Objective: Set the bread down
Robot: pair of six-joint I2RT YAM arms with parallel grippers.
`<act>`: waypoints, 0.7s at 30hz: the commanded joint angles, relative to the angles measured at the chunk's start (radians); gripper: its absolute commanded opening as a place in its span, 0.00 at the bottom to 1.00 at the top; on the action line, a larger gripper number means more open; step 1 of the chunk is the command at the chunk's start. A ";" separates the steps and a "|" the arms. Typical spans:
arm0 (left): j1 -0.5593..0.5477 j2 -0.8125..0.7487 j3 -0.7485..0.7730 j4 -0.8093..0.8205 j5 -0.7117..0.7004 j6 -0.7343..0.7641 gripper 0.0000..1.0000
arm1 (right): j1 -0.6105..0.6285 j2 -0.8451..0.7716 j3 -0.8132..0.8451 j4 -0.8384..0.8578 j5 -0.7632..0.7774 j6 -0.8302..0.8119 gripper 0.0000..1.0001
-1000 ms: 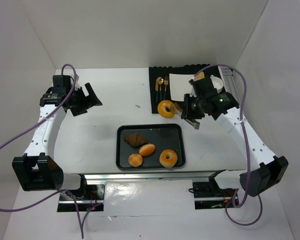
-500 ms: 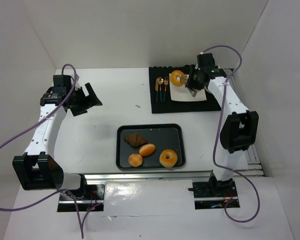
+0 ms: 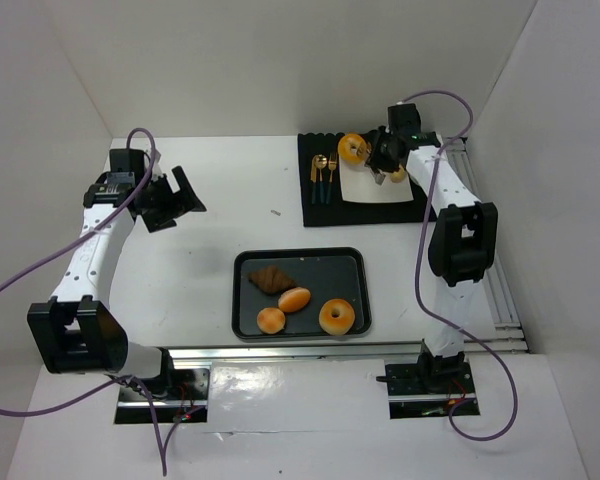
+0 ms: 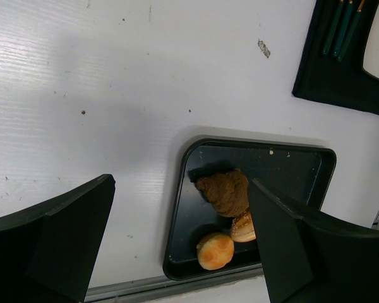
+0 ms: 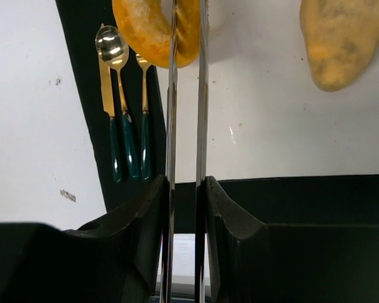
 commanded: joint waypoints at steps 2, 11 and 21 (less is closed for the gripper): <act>0.005 0.011 0.043 0.012 0.020 0.020 1.00 | -0.025 -0.005 0.040 0.059 0.035 0.002 0.31; 0.005 0.020 0.052 0.012 0.020 0.011 1.00 | -0.038 -0.006 0.001 0.045 0.029 -0.007 0.39; 0.005 -0.011 0.043 0.012 0.020 0.011 1.00 | -0.038 -0.083 -0.017 0.024 0.029 -0.016 0.59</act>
